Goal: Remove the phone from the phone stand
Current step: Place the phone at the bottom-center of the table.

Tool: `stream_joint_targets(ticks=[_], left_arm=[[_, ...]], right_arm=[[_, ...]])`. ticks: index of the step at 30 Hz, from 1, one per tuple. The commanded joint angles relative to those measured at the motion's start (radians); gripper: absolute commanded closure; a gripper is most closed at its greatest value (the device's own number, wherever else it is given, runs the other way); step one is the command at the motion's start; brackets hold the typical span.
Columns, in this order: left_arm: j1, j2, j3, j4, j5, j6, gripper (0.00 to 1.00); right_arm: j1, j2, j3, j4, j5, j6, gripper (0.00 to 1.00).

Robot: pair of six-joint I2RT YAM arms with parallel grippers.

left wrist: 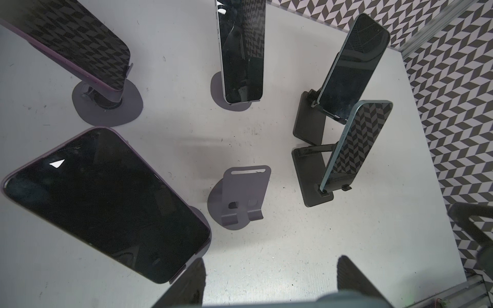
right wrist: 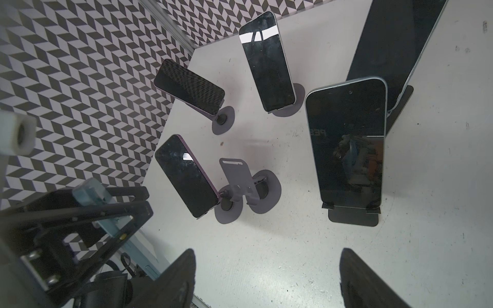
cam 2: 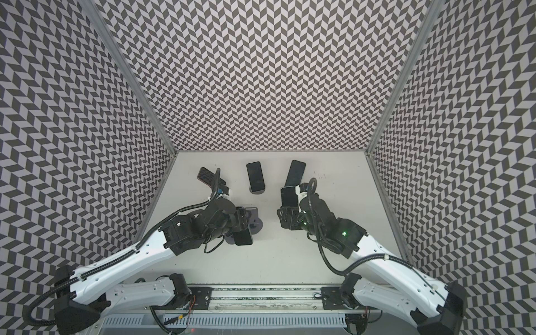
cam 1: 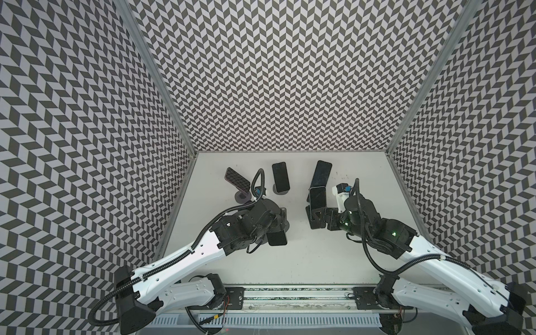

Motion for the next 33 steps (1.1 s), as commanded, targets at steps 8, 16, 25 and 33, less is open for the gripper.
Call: stream_joint_targets(ticks=[8,16,25,33], left_arm=[[-0.008,-0.074,-0.005,-0.032,0.048,0.000,0.52],[-0.033,-0.070,0.016,-0.078,0.072,0.002,0.52],[-0.057,-0.041,0.039,-0.148,0.025,-0.049,0.52],[-0.102,0.018,0.018,-0.140,0.062,-0.089,0.54]], right_arm=[[-0.005,0.019,0.115,-0.041,0.016,0.123,0.20],[-0.005,-0.002,0.169,-0.075,0.026,0.128,0.21],[-0.005,-0.068,0.118,-0.078,-0.057,0.069,0.22],[-0.005,-0.132,0.082,-0.083,-0.055,0.054,0.24]])
